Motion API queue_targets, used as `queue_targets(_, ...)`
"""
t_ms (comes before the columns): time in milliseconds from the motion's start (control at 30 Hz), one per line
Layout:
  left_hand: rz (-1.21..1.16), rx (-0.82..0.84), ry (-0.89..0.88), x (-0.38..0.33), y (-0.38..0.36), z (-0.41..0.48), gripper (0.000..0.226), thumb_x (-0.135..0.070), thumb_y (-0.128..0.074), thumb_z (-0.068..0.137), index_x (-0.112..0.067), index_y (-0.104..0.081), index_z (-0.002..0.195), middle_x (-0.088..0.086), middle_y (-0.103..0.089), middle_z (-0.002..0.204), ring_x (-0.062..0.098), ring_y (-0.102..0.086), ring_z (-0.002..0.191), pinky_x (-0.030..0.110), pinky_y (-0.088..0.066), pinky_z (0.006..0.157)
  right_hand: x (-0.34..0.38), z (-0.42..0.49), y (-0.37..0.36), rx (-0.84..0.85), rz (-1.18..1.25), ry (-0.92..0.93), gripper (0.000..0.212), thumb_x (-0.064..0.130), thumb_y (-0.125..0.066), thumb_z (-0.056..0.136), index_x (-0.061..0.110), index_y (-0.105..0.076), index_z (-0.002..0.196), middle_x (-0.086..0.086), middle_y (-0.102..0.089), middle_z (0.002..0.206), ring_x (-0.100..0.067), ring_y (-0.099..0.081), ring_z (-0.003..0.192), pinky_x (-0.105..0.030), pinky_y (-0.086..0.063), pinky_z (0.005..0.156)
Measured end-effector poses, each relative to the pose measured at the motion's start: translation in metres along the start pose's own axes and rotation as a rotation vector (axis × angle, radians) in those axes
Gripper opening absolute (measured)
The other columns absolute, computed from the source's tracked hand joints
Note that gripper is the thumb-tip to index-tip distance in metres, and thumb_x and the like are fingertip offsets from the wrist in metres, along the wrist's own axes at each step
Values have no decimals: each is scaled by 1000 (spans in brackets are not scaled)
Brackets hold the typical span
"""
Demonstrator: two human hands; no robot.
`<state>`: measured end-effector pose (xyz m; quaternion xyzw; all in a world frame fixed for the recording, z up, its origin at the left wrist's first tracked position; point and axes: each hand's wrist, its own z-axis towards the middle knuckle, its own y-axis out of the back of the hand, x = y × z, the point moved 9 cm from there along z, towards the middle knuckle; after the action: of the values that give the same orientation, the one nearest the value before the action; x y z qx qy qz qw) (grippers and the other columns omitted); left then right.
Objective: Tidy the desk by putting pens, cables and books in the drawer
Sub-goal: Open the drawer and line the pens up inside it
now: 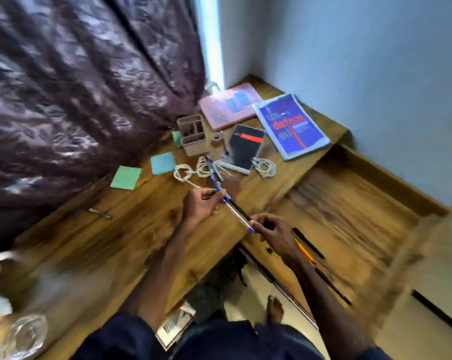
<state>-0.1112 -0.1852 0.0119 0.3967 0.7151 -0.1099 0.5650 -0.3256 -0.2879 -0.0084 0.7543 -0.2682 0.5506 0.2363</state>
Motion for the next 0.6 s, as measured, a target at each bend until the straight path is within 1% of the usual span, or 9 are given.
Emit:
queue_targets(67, -16, 119, 20, -9, -46, -8, 11, -21, -78, 88, -12, -75, 92, -4, -73, 63, 4, -51, 43, 19, -44, 39, -18, -12, 38, -14, -2, -25, 2, 17, -77, 88, 17, -75, 87, 2, -67, 76, -7, -55, 61, -26, -46, 53)
queue_targets(100, -26, 164, 33, -14, -65, -13, 8, -18, -78, 89, -11, -74, 91, -4, -73, 65, 5, -50, 43, 20, -45, 39, -24, -17, 53, -16, -13, -16, 5, 18, -78, 87, 20, -75, 84, 4, -68, 76, -7, -56, 62, -26, -47, 55)
queue_targets(200, 18, 245, 21, -21, -120, -26, 4, -15, -77, 89, -14, -75, 86, 0, -73, 67, 9, -50, 47, 21, -47, 42, -47, -33, 100, -13, 11, -54, 9, 16, -80, 85, 18, -76, 93, 9, -70, 77, -3, -60, 68, -24, -49, 67)
queue_targets(233, 33, 267, 12, -21, -138, -32, 5, -17, -78, 89, -12, -77, 87, 3, -74, 69, 9, -51, 48, 22, -47, 44, -52, -39, 114, -9, 18, -65, 13, 16, -79, 86, 17, -76, 98, 7, -72, 81, -3, -62, 72, -24, -50, 70)
queue_targets(300, 84, 283, 6, -17, -170, -43, 17, -23, -79, 88, -8, -78, 95, 10, -75, 76, 9, -55, 52, 23, -48, 47, -57, -49, 136, -3, 25, -66, 17, 17, -78, 87, 15, -76, 104, -2, -76, 92, -8, -67, 81, -24, -55, 75)
queue_targets(367, 126, 305, 10, -14, -204, -57, 22, -23, -80, 88, -4, -76, 100, 6, -73, 73, 9, -56, 53, 21, -50, 49, -66, -55, 159, -34, 20, -67, 20, 19, -80, 85, 16, -77, 106, -3, -77, 98, -13, -71, 88, -28, -57, 82)
queue_targets(467, 143, 399, -5, -10, -255, -76, 21, -22, -78, 90, -5, -76, 100, -1, -71, 68, 11, -58, 56, 23, -51, 52, -82, -60, 193, -87, -32, -101, 27, 24, -84, 80, 16, -78, 106, 0, -78, 97, -11, -72, 88, -28, -58, 78)
queue_targets(533, 187, 388, -20, -7, -276, -83, 23, -25, -78, 89, -7, -76, 103, 1, -75, 73, 11, -64, 58, 24, -55, 56, -96, -62, 216, -126, -70, -137, 28, 25, -84, 79, 17, -79, 105, 1, -78, 94, -12, -73, 86, -29, -58, 77)
queue_targets(600, 266, 333, -27, -2, -285, -87, 23, -27, -80, 87, -10, -77, 103, 3, -77, 82, 14, -73, 65, 26, -61, 59, -116, -65, 239, -195, -117, -203, 25, 20, -85, 79, 17, -79, 103, 3, -78, 88, -7, -72, 77, -25, -54, 69)
